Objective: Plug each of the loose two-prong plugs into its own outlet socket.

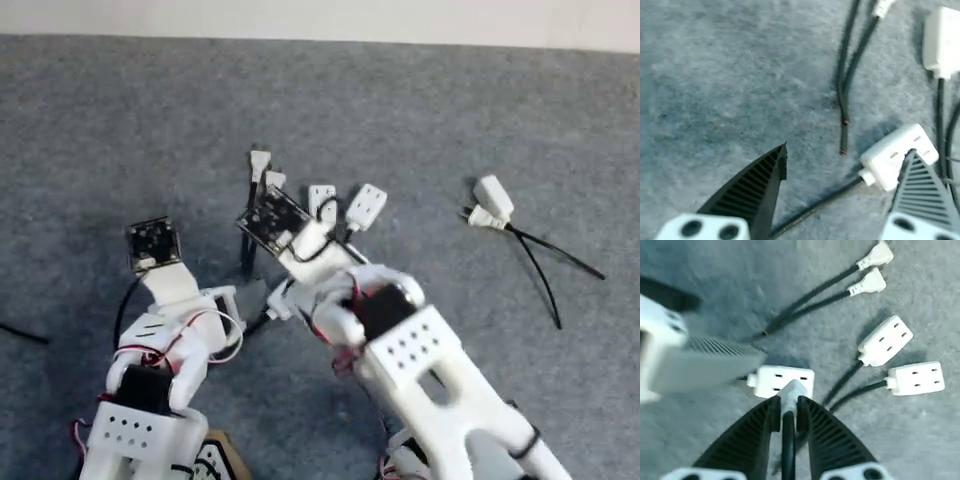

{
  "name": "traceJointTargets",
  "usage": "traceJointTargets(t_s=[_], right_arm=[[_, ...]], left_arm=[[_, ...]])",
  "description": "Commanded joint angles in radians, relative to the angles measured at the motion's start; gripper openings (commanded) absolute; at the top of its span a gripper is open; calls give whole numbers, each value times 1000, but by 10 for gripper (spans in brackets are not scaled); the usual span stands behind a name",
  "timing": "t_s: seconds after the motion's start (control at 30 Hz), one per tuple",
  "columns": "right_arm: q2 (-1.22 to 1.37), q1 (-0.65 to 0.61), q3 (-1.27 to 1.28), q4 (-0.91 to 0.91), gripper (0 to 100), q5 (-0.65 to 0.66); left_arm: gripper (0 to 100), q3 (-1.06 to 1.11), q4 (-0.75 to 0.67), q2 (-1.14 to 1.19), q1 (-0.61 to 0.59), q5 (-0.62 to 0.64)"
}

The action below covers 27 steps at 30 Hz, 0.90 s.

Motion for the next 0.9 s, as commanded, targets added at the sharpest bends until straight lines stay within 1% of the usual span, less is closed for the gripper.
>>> traceJointTargets(t_s=[0.0, 0.1, 0.27, 0.33, 0.43, 0.5, 0.7, 0.87], right_arm=[[113, 31, -139, -4, 5, 97], [228, 31, -234, -4, 5, 153], [383, 31, -312, 2, 5, 353], [400, 28, -306, 2, 5, 431], [386, 27, -275, 1, 5, 511], [367, 28, -268, -1, 5, 534], [320, 25, -260, 5, 5, 531], [292, 18, -268, 85, 5, 531]], left_arm=[[354, -31, -15, -5, -31, 20], [354, -31, -15, -5, -31, 20], [354, -22, -38, -5, -33, 18], [354, -22, -41, -5, -56, 18], [354, -27, -44, -5, -84, 18], [354, -27, -44, -5, -84, 18], [354, -22, -58, -5, -85, 18], [354, -22, -58, -5, -85, 18]])
